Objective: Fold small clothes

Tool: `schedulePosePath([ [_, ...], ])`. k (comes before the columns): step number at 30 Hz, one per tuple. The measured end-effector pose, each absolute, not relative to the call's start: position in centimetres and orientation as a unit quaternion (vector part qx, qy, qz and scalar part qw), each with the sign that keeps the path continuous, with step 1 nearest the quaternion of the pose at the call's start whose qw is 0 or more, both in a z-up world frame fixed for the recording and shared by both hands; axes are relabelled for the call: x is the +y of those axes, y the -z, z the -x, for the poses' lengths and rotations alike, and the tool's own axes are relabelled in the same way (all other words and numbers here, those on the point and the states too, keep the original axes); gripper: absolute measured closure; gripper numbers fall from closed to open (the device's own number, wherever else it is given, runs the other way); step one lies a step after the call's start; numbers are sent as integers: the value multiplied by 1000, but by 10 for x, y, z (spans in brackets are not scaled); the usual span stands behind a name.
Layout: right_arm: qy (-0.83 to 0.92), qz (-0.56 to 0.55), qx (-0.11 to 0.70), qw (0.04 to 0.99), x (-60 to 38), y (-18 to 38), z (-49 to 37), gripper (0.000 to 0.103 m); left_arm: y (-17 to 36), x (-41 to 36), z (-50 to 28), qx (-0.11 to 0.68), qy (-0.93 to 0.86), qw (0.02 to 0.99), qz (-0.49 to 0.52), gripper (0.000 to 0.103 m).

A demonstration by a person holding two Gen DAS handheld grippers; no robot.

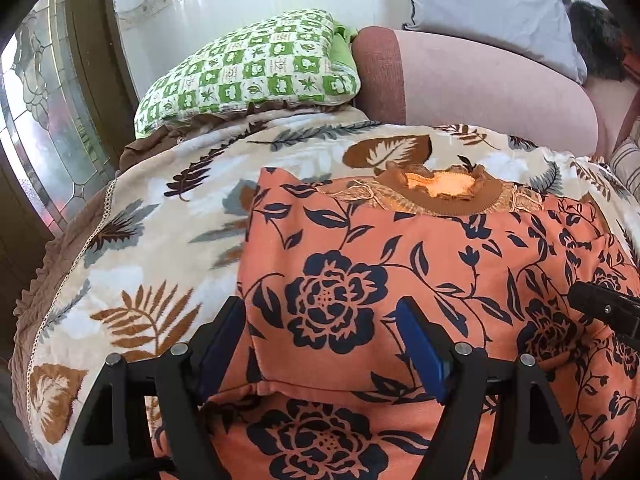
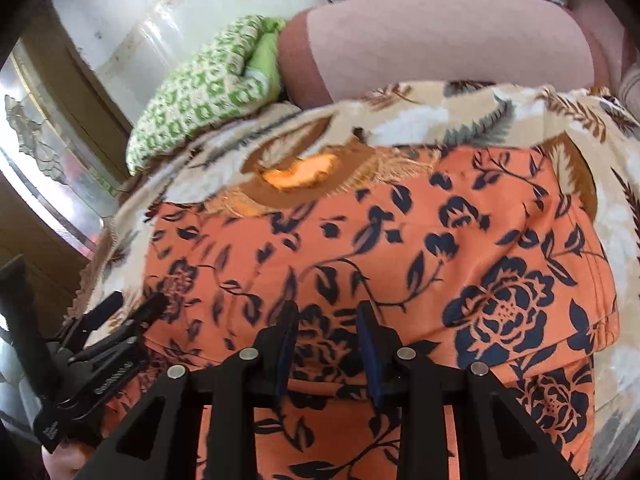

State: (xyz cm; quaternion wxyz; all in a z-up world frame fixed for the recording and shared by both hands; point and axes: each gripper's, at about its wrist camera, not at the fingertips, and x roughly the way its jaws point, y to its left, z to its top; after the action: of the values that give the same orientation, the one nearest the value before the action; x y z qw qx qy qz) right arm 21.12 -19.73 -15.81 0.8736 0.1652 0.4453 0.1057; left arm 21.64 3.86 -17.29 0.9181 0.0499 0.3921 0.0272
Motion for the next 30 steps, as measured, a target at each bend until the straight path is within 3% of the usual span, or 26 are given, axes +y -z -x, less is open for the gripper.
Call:
schedulePosePath([
  [30, -83, -146, 458, 873, -190, 165, -213, 70, 183, 42, -223, 405, -32, 912, -51, 25],
])
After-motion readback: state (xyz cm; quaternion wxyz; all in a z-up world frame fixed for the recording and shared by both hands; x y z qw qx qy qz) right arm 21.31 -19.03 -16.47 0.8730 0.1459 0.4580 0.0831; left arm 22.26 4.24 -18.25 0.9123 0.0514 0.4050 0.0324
